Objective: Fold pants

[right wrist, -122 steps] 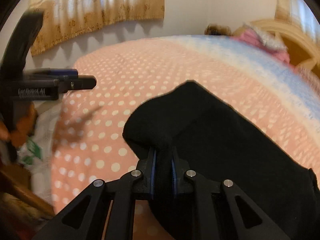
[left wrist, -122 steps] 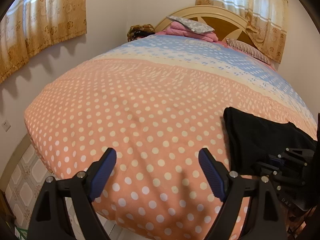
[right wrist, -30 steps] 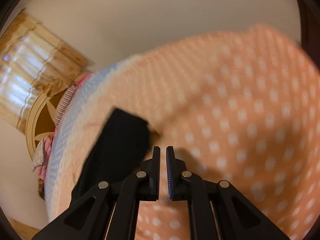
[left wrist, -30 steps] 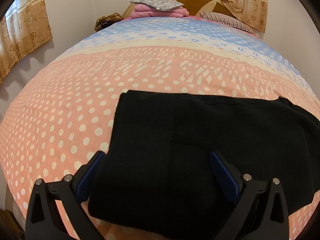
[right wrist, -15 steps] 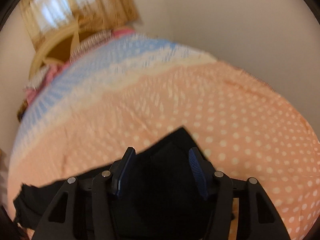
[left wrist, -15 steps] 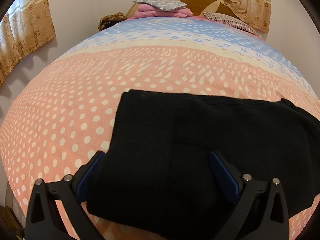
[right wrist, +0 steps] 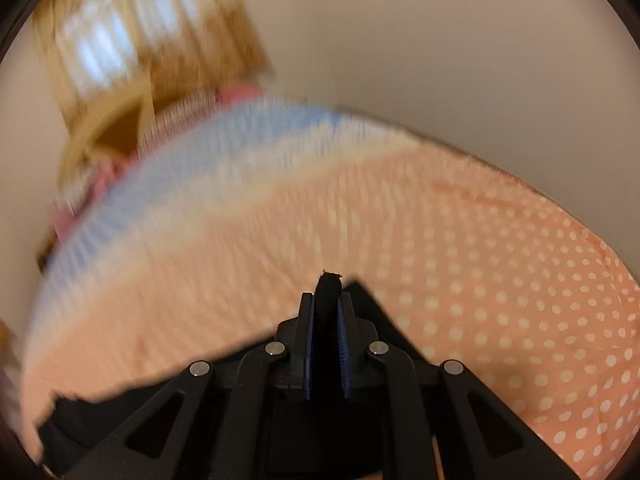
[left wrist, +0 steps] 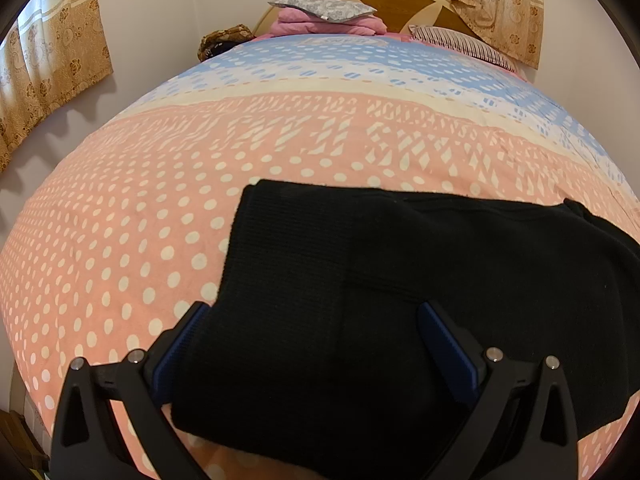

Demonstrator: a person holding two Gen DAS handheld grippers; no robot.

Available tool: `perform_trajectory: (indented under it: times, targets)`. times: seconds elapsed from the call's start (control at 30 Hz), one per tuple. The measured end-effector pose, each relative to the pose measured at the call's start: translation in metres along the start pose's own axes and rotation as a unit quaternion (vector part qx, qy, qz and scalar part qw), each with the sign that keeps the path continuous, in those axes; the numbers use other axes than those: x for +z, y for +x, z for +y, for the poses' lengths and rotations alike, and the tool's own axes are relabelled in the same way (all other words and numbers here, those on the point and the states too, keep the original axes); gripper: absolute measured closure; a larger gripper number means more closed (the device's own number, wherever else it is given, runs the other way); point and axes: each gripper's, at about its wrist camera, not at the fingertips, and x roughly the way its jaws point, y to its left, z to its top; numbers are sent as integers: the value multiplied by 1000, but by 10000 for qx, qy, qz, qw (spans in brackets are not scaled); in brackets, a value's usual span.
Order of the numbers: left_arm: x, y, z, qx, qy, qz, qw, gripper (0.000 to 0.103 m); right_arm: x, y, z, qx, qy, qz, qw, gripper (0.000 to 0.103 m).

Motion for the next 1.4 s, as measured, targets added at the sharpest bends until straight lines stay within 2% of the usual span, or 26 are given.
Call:
perform_trajectory:
  times: [0.1, 0.23, 0.33, 0.37, 0.47, 0.53, 0.6, 0.63, 0.67, 0.73, 0.83, 0.87, 0.93, 0.97, 1.03, 1.13, 1.23, 1.33, 1.4]
  targets:
    - [0, 0, 0, 12, -5, -11, 10000, 0, 10, -7, -15, 55, 510, -377, 9980, 94]
    - [0, -1, 0, 24, -12, -25, 10000, 0, 2, 24, -44, 90, 1366, -171, 9904, 94]
    - [-1, -1, 0, 8, -23, -34, 10000, 0, -5, 62, -60, -270, 1680, 128, 9853, 94]
    - [-1, -1, 0, 2, -29, -42, 10000, 0, -5, 68, -67, -210, 1791, 103, 9836, 94]
    - [-3, -2, 0, 1, -40, -49, 10000, 0, 1, 65, -87, 104, 2274, 97, 9737, 94]
    - [-3, -3, -1, 6, -45, -53, 10000, 0, -1, 46, -93, 10, 2530, -130, 9674, 94]
    - [-3, -3, -2, 11, -44, -60, 10000, 0, -5, 24, -72, 61, 2131, -272, 9766, 94]
    - [-3, -3, -2, 15, -48, -62, 10000, 0, -8, 18, -47, 401, 1654, -109, 9854, 94]
    - [-3, -3, -2, 22, -44, -65, 10000, 0, -13, 16, -23, 809, 1276, 102, 9885, 94]
    - [-4, -4, -3, 47, -36, -88, 9999, 0, -27, 15, 30, 1491, 664, 512, 9853, 94]
    - [-5, -7, -4, 96, -19, -145, 9998, 0, -54, 26, 111, 2254, -329, 1149, 9669, 94]
    - [-5, -10, -4, 125, -18, -163, 9998, 0, -69, 33, 148, 2470, -739, 1476, 9549, 94]
    - [-6, -16, -6, 143, -46, -159, 9998, 0, -91, 43, 192, 2667, -1157, 1882, 9381, 94]
    - [-7, -21, -9, 87, -24, -178, 9998, 0, -106, 45, 222, 2884, -1442, 2119, 9226, 94]
    - [-9, -34, -17, 12, 159, -286, 9995, 0, -129, 40, 260, 3145, -1874, 2282, 9022, 94]
    - [-9, -54, -33, -149, 509, -585, 9969, 0, -151, 35, 302, 3206, -2377, 2269, 8884, 93]
    - [-6, -68, -51, -371, 831, -814, 9925, 0, -171, 36, 326, 3075, -2683, 2316, 8831, 93]
    - [-9, -60, -63, -493, 1076, -741, 9902, 0, -191, 32, 324, 3045, -2838, 2471, 8750, 93]
    - [-13, -49, -67, -460, 1164, -577, 9905, 0, -191, 29, 321, 3039, -2918, 2413, 8742, 93]
